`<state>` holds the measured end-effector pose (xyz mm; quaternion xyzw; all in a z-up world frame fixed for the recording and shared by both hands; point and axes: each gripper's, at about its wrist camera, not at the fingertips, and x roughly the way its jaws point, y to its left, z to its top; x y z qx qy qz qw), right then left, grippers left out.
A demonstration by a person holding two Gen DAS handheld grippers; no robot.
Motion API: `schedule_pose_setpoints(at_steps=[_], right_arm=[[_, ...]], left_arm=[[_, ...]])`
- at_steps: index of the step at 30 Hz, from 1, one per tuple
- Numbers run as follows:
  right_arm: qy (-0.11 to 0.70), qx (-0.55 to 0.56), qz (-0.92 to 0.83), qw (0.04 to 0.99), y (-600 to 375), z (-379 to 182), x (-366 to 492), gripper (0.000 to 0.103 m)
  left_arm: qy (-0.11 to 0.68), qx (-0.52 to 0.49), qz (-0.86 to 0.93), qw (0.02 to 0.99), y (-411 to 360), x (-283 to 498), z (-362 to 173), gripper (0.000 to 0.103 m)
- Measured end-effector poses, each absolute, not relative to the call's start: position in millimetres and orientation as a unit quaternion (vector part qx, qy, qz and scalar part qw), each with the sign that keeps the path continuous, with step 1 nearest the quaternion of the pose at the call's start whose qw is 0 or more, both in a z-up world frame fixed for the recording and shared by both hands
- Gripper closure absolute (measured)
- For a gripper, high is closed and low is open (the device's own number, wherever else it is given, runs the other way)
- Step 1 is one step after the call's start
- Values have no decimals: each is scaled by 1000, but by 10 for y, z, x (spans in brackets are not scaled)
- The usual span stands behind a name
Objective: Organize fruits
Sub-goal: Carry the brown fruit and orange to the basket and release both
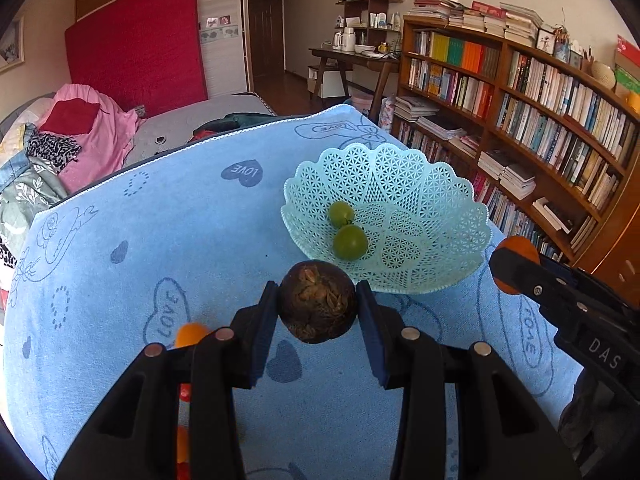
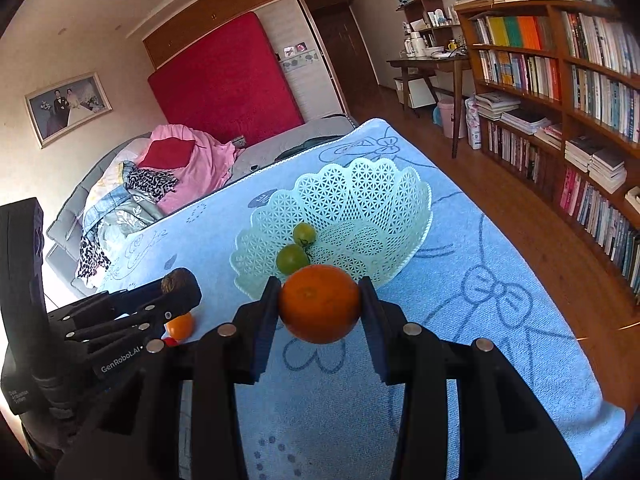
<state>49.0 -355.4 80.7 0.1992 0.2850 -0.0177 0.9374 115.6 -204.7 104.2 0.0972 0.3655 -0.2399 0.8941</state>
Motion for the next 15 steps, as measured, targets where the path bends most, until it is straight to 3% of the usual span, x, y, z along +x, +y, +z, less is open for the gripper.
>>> schedule_pose_setpoints(at_steps=[15], right_arm=[[280,178,-45,942,-3786,832,833,62]], left_arm=[[364,113,-270,884,-2538,1327,987,63]])
